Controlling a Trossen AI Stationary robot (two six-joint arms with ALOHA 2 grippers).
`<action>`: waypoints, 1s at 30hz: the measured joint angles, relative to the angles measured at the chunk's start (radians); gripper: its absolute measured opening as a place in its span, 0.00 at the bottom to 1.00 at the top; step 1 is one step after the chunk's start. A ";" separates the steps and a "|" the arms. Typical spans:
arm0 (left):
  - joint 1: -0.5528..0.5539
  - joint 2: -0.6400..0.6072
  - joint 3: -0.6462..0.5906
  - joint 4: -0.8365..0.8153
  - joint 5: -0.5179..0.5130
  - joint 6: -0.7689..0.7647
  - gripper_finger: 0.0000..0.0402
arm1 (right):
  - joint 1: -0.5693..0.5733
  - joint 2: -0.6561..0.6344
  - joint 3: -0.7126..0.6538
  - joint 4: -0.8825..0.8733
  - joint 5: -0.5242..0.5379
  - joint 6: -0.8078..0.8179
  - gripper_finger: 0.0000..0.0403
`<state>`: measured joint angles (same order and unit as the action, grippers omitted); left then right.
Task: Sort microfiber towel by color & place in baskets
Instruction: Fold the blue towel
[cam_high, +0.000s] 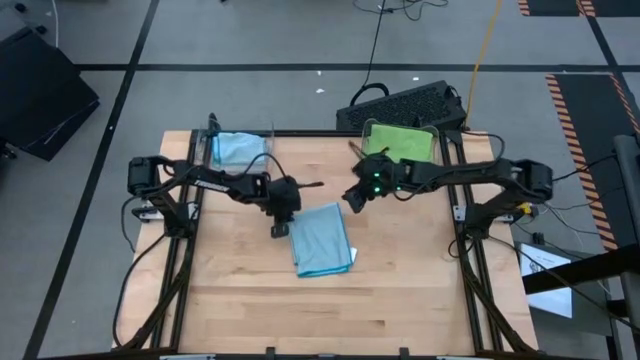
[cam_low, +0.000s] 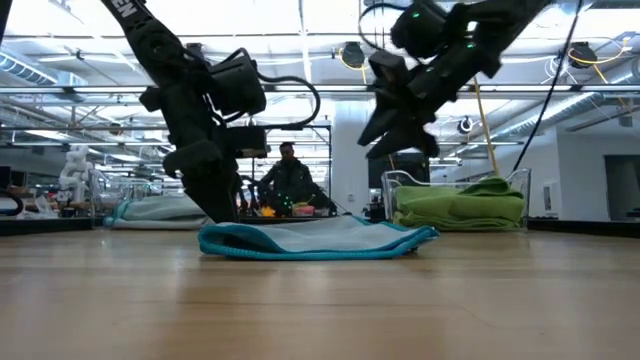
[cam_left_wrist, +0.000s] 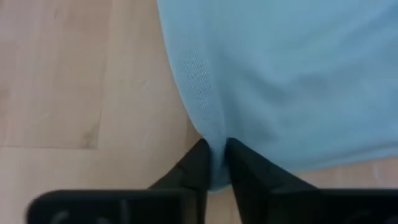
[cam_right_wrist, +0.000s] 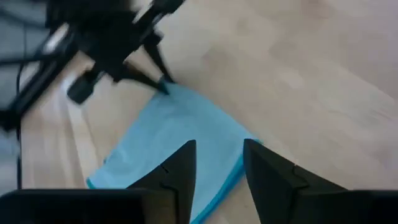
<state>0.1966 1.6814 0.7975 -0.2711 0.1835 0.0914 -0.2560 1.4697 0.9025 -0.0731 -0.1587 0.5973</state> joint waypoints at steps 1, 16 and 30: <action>-0.005 0.000 0.000 0.000 -0.005 0.001 0.13 | 0.000 0.030 0.021 0.000 -0.019 -0.044 0.34; -0.044 0.001 -0.001 -0.008 -0.097 0.082 0.02 | -0.061 0.393 0.257 -0.095 -0.290 -0.561 0.59; -0.055 0.001 -0.002 -0.007 -0.131 0.073 0.02 | -0.092 0.439 0.266 -0.119 -0.281 -0.803 0.57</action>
<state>0.1416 1.6825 0.7956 -0.2782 0.0527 0.1649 -0.3477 1.9086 1.1683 -0.1925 -0.4396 -0.2060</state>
